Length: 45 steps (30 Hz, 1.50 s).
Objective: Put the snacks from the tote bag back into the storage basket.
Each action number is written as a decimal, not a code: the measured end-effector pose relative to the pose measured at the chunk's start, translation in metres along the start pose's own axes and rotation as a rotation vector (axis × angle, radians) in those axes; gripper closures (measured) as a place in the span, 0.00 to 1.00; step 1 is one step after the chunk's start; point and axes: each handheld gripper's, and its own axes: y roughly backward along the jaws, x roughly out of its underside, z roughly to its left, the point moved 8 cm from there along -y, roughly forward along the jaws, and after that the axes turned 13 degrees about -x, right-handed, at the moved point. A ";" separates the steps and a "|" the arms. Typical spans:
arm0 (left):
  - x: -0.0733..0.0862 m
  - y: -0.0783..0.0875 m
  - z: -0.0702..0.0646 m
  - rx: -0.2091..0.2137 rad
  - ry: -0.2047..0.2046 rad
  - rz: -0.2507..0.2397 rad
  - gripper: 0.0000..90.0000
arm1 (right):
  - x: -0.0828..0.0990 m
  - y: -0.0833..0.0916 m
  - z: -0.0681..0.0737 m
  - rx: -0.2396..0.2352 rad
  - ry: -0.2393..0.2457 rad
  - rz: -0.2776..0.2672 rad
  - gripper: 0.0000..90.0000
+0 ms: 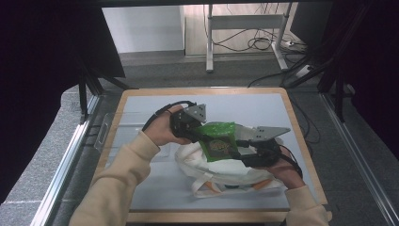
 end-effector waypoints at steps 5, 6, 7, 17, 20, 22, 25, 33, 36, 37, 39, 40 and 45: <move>0.002 0.009 0.004 -0.014 0.037 -0.034 0.84 | 0.002 0.011 0.002 0.003 -0.043 -0.054 0.44; 0.002 0.010 0.004 -0.016 0.050 -0.042 0.84 | 0.003 0.012 0.002 0.002 -0.047 -0.061 0.44; 0.004 0.012 0.005 -0.019 0.052 -0.042 0.84 | 0.004 0.014 0.002 0.005 -0.051 -0.064 0.43; 0.008 0.028 0.011 -0.050 0.094 -0.078 0.84 | 0.011 0.023 0.000 0.021 -0.076 -0.084 0.42; 0.009 0.036 0.012 -0.062 0.102 -0.090 0.84 | 0.014 0.024 -0.001 0.025 -0.085 -0.084 0.42; 0.009 0.040 0.012 -0.068 0.106 -0.101 0.84 | 0.015 0.024 -0.002 0.027 -0.087 -0.082 0.42; 0.010 0.048 0.015 -0.078 0.104 -0.103 0.84 | 0.017 0.024 -0.002 0.027 -0.092 -0.076 0.42; 0.011 0.062 0.020 -0.099 0.121 -0.127 0.84 | 0.020 0.023 -0.003 0.020 -0.096 -0.059 0.41; 0.012 0.069 0.022 -0.106 0.127 -0.139 0.84 | 0.021 0.023 -0.003 0.022 -0.096 -0.053 0.41; 0.012 0.072 0.023 -0.110 0.130 -0.143 0.84 | 0.022 0.022 -0.003 0.021 -0.097 -0.052 0.41; 0.014 0.078 0.025 -0.116 0.139 -0.154 0.84 | 0.023 0.022 -0.003 0.021 -0.099 -0.048 0.41; 0.014 0.078 0.025 -0.116 0.139 -0.154 0.84 | 0.023 0.022 -0.003 0.021 -0.099 -0.048 0.41; 0.019 0.092 0.030 -0.139 0.157 -0.166 0.84 | 0.025 0.019 -0.004 0.022 -0.097 -0.030 0.40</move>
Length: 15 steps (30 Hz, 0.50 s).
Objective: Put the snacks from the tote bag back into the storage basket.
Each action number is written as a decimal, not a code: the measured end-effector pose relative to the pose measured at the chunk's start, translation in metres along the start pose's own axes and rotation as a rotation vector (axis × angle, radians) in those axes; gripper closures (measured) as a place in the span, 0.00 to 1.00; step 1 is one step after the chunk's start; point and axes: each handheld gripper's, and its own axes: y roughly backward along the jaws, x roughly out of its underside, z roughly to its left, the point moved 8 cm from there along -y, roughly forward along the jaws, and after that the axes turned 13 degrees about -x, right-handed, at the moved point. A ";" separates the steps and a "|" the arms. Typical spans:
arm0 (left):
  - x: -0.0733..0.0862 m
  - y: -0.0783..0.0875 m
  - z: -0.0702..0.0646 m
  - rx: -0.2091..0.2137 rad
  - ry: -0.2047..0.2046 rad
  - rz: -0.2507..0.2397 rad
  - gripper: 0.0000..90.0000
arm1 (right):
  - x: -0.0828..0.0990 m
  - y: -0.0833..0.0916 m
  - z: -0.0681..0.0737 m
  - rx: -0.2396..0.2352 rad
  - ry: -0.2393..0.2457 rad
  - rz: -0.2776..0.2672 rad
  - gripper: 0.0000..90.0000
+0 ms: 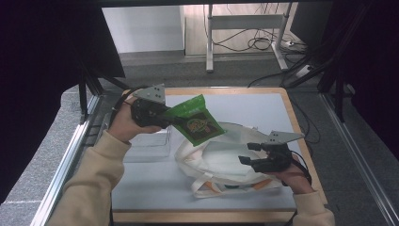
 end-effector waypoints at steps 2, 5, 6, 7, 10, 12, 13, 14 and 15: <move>0.000 0.002 0.001 -0.007 0.002 0.000 0.84 | 0.001 -0.001 0.000 0.000 -0.001 0.006 0.40; 0.001 0.008 0.006 -0.017 0.008 -0.005 0.85 | 0.001 -0.001 0.000 0.001 -0.001 0.007 0.40; 0.001 0.010 0.007 -0.020 0.011 -0.008 0.85 | 0.001 -0.001 -0.001 0.001 -0.002 0.008 0.40; 0.001 0.012 0.008 -0.022 0.013 -0.013 0.85 | 0.001 -0.001 -0.001 0.000 -0.002 0.008 0.39; 0.002 0.019 0.012 -0.036 0.016 -0.019 0.84 | 0.002 -0.002 -0.001 -0.002 0.001 0.008 0.39; 0.002 0.021 0.013 -0.042 0.019 -0.021 0.85 | 0.002 -0.002 -0.001 -0.002 0.002 0.010 0.39; 0.002 0.021 0.013 -0.042 0.019 -0.021 0.85 | 0.002 -0.002 -0.001 -0.002 0.002 0.010 0.39; 0.003 0.023 0.015 -0.045 0.023 -0.022 0.85 | 0.002 -0.003 -0.001 -0.002 0.002 0.012 0.39; 0.003 0.023 0.015 -0.045 0.023 -0.022 0.85 | 0.003 -0.003 -0.001 0.000 0.002 0.013 0.39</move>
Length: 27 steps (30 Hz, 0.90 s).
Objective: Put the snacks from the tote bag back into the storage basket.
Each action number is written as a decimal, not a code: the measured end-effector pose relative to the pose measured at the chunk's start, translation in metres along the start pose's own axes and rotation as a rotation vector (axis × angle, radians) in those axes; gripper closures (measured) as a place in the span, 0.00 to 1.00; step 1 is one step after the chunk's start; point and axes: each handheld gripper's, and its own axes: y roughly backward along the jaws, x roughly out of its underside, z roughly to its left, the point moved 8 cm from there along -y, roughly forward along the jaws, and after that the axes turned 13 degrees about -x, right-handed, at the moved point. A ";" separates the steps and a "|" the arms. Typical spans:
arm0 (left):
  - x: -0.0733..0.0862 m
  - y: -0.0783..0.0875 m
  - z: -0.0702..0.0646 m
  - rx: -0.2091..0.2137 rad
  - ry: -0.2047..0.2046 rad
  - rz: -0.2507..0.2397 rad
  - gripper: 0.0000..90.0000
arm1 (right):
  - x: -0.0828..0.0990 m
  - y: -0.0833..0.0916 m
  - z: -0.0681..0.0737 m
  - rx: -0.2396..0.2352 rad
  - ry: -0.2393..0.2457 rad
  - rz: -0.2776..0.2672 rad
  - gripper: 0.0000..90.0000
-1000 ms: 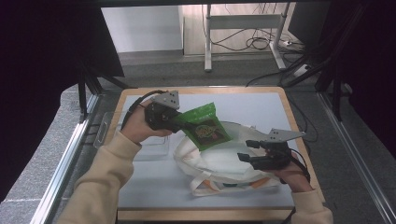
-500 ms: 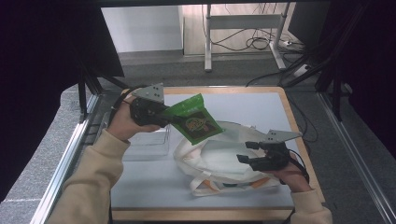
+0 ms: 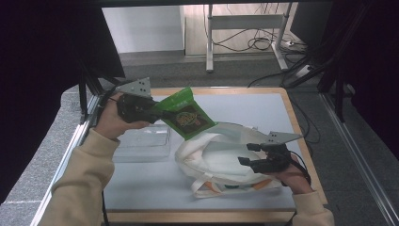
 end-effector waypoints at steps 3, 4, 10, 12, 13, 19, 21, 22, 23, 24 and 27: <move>0.002 0.005 0.005 -0.008 0.009 -0.005 0.85 | 0.000 0.000 -0.001 0.006 0.004 0.000 0.39; 0.002 0.005 0.005 -0.008 0.009 -0.005 0.85 | 0.000 0.000 -0.001 0.006 0.004 -0.001 0.39; 0.004 0.012 0.013 -0.028 0.021 -0.006 0.85 | 0.001 0.000 -0.001 0.009 0.000 0.006 0.39; 0.005 0.015 0.015 -0.034 0.023 -0.003 0.85 | 0.002 -0.001 -0.002 0.011 0.000 0.010 0.39; 0.005 0.016 0.016 -0.038 0.026 -0.003 0.85 | 0.002 -0.001 -0.003 0.011 -0.001 0.010 0.39; 0.011 0.018 0.023 -0.052 0.038 0.012 0.84 | 0.003 -0.002 -0.003 0.012 -0.003 0.010 0.39; 0.012 0.019 0.026 -0.055 0.043 0.013 0.85 | 0.004 -0.003 -0.004 0.014 -0.001 0.016 0.39; 0.013 0.019 0.027 -0.058 0.046 0.015 0.85 | 0.004 -0.003 -0.004 0.014 -0.001 0.016 0.39; 0.014 0.019 0.028 -0.059 0.049 0.016 0.85 | 0.004 -0.003 -0.004 0.015 0.000 0.017 0.39; 0.015 0.020 0.030 -0.061 0.051 0.019 0.85 | 0.004 -0.003 -0.004 0.015 -0.003 0.019 0.39; 0.017 0.021 0.033 -0.069 0.055 0.022 0.85 | 0.005 -0.003 -0.004 0.014 -0.006 0.021 0.39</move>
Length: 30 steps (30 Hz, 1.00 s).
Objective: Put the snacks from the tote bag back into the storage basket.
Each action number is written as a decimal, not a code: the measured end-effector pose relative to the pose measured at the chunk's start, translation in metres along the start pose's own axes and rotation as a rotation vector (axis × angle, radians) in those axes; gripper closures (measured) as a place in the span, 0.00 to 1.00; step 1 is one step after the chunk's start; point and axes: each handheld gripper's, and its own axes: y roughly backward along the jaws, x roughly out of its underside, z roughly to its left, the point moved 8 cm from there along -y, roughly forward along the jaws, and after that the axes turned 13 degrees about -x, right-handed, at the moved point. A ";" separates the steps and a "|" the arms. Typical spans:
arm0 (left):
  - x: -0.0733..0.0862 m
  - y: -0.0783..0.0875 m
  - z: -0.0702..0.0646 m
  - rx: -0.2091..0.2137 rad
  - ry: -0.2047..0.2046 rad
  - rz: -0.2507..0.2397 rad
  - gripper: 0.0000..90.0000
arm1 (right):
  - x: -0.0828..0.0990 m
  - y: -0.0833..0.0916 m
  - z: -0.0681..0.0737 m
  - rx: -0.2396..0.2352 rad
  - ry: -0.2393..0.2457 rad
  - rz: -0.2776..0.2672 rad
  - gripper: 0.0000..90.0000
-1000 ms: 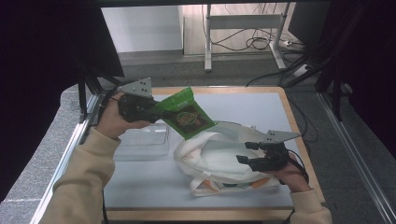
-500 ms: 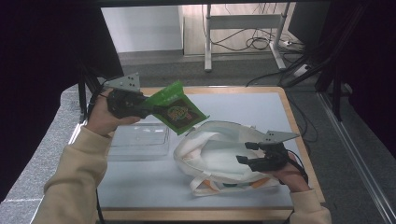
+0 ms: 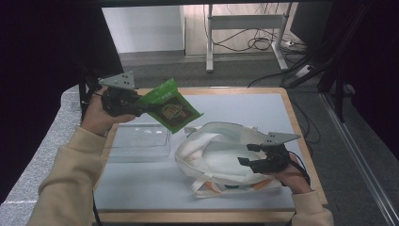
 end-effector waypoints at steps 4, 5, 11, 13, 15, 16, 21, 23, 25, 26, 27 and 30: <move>0.004 0.001 0.003 -0.006 -0.002 0.015 0.85 | 0.000 0.000 0.000 0.002 0.002 0.001 0.39; 0.006 0.001 0.004 -0.009 -0.003 0.020 0.85 | 0.000 0.000 0.000 0.003 0.002 0.003 0.39; 0.015 0.003 0.010 -0.021 0.014 0.035 0.85 | 0.001 -0.001 -0.001 0.004 0.001 0.003 0.39; 0.016 0.003 0.011 -0.021 0.016 0.037 0.84 | 0.001 -0.001 -0.001 0.004 0.001 0.005 0.39; 0.020 0.002 0.013 -0.020 0.022 0.045 0.85 | 0.001 -0.001 -0.001 0.006 0.002 0.007 0.39; 0.020 0.002 0.013 -0.020 0.022 0.045 0.85 | 0.001 -0.001 -0.001 0.006 0.002 0.007 0.39; 0.024 0.001 0.018 -0.031 0.028 0.056 0.85 | 0.002 -0.002 -0.002 0.006 0.001 0.008 0.38; 0.026 0.001 0.020 -0.036 0.031 0.064 0.85 | 0.002 -0.002 -0.002 0.007 0.002 0.008 0.38; 0.029 0.000 0.023 -0.045 0.032 0.075 0.85 | 0.002 -0.002 -0.002 0.006 0.000 0.008 0.38; 0.030 0.000 0.025 -0.049 0.035 0.079 0.85 | 0.002 -0.002 -0.002 0.008 -0.002 0.008 0.38; 0.031 -0.001 0.026 -0.053 0.037 0.082 0.85 | 0.003 -0.002 -0.003 0.009 -0.003 0.010 0.38; 0.036 -0.002 0.030 -0.059 0.050 0.086 0.85 | 0.003 -0.002 -0.003 0.010 -0.003 0.011 0.38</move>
